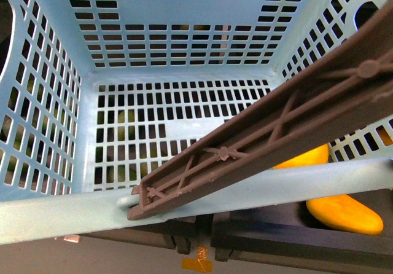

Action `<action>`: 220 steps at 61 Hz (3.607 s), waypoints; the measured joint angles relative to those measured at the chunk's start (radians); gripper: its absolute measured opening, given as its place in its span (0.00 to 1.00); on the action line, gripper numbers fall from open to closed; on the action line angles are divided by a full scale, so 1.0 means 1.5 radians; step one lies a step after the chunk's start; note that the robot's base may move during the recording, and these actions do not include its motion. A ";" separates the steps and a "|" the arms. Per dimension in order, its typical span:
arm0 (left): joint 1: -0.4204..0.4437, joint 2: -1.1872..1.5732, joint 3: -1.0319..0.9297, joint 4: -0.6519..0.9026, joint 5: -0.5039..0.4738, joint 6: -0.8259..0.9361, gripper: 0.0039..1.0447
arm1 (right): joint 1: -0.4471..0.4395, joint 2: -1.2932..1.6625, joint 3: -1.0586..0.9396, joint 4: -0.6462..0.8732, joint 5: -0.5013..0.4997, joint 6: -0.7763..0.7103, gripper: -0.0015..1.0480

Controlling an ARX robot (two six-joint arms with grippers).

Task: Pick lemon and mango into basket

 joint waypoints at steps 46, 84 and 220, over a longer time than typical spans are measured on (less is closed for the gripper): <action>0.000 0.000 0.000 0.000 0.000 0.000 0.05 | -0.027 -0.179 -0.211 0.111 -0.102 -0.045 0.55; 0.000 0.000 0.000 0.000 0.000 0.000 0.05 | 0.069 -0.857 -0.469 -0.053 -0.225 -0.077 0.55; 0.000 0.002 0.000 -0.001 -0.002 -0.002 0.05 | 0.172 -1.257 -0.776 0.150 -0.051 -0.188 0.02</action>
